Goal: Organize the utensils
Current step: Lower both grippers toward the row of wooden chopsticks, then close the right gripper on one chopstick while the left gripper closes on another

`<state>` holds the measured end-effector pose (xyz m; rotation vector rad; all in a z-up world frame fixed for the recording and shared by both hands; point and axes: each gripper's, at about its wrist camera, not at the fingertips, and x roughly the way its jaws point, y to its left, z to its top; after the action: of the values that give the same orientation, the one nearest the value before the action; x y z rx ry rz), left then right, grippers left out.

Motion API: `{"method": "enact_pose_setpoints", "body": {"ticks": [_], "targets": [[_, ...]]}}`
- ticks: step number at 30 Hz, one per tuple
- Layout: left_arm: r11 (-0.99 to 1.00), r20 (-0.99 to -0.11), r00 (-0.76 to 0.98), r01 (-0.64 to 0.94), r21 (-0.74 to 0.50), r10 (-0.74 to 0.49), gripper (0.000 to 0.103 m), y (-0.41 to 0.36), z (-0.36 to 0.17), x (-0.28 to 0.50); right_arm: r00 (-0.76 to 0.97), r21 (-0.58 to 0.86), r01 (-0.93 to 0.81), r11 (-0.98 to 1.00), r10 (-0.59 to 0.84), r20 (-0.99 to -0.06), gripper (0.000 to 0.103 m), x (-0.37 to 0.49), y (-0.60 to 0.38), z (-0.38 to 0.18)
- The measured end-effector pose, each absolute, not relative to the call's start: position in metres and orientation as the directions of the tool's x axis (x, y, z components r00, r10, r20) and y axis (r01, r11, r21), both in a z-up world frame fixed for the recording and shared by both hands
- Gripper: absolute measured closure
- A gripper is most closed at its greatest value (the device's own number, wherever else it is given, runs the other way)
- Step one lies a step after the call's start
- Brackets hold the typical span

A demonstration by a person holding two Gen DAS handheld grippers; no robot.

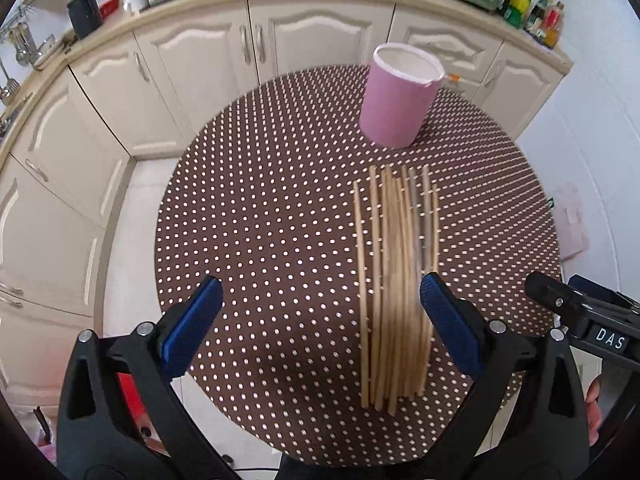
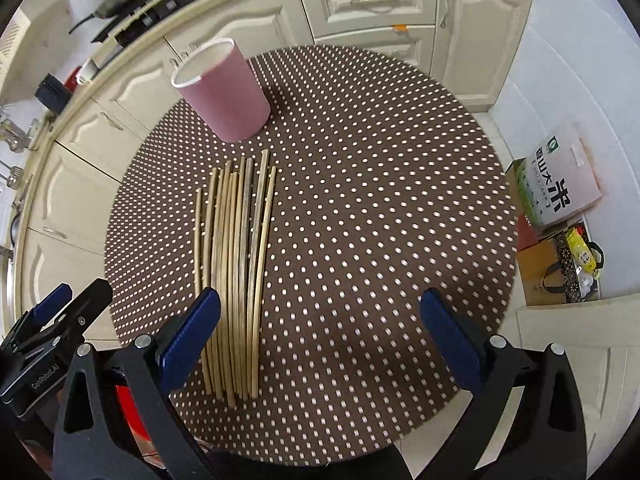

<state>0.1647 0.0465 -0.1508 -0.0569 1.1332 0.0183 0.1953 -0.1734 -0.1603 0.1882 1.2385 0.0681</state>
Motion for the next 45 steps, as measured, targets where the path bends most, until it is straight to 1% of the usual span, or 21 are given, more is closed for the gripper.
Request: {"method": "enact_pose_setpoints", "body": {"ticks": [3, 6, 8, 10, 12, 16, 20, 25, 29, 35, 38, 41, 43, 45], "targets": [[0.999, -0.925, 0.38, -0.033, -0.041, -0.025, 0.01, 0.05, -0.169, 0.18, 0.294, 0.15, 0.049, 0.988, 0.129, -0.947, 0.007, 0.209, -0.162, -0.178], [0.998, -0.942, 0.332, -0.024, -0.061, -0.05, 0.012, 0.051, -0.189, 0.194, 0.257, 0.152, 0.06, 0.987, 0.132, -0.957, 0.008, 0.218, -0.156, -0.196], [0.997, -0.95, 0.306, -0.024, -0.069, -0.058, 0.012, 0.05, -0.201, 0.201, 0.226, 0.13, 0.063, 0.989, 0.113, -0.968, 0.013, 0.224, -0.151, -0.208], [0.998, -0.957, 0.285, -0.031, -0.058, -0.047, 0.013, 0.05, -0.212, 0.208, 0.185, 0.115, 0.067, 0.991, 0.101, -0.977, 0.022, 0.229, -0.147, -0.217], [0.998, -0.964, 0.263, -0.035, -0.057, -0.046, 0.013, 0.05, -0.22, 0.213, 0.15, 0.13, 0.084, 0.988, 0.116, -0.982, 0.023, 0.232, -0.146, -0.227], [0.998, -0.971, 0.234, -0.034, -0.048, -0.039, 0.013, 0.05, -0.232, 0.22, 0.129, 0.119, 0.077, 0.99, 0.108, -0.986, 0.024, 0.236, -0.14, -0.233], [0.998, -0.978, 0.207, -0.041, -0.045, -0.036, 0.013, 0.052, -0.242, 0.224, 0.13, 0.073, 0.058, 0.996, 0.065, -0.989, 0.024, 0.238, -0.131, -0.238], [0.998, -0.982, 0.186, -0.045, -0.051, -0.042, 0.013, 0.052, -0.251, 0.226, 0.122, 0.049, 0.065, 0.997, 0.041, -0.992, 0.024, 0.246, -0.12, -0.252], [0.998, -0.987, 0.157, -0.049, -0.047, -0.039, 0.013, 0.052, -0.261, 0.231, 0.111, -0.01, 0.024, 1.0, -0.013, -0.994, 0.024, 0.256, -0.108, -0.261], [0.997, -0.987, 0.158, -0.059, -0.045, -0.035, 0.013, 0.046, -0.257, 0.223, 0.108, -0.027, 0.022, 0.999, -0.029, -0.994, 0.025, 0.257, -0.103, -0.264], [0.995, -0.988, 0.142, -0.072, -0.064, -0.053, 0.012, 0.048, -0.264, 0.235, 0.104, -0.025, 0.014, 1.0, -0.026, -0.994, 0.03, 0.259, -0.106, -0.262], [0.995, -0.992, 0.111, -0.081, -0.065, -0.056, 0.012, 0.048, -0.27, 0.247, 0.111, -0.026, 0.009, 1.0, -0.027, -0.993, 0.04, 0.263, -0.103, -0.255], [0.997, -0.994, 0.105, -0.065, -0.045, -0.038, 0.012, 0.043, -0.273, 0.253, 0.117, -0.027, -0.002, 1.0, -0.027, -0.993, 0.048, 0.265, -0.103, -0.249], [0.999, -0.995, 0.097, -0.048, -0.007, -0.002, 0.012, 0.036, -0.275, 0.261, 0.12, -0.028, -0.013, 1.0, -0.026, -0.992, 0.052, 0.266, -0.102, -0.245]]}}
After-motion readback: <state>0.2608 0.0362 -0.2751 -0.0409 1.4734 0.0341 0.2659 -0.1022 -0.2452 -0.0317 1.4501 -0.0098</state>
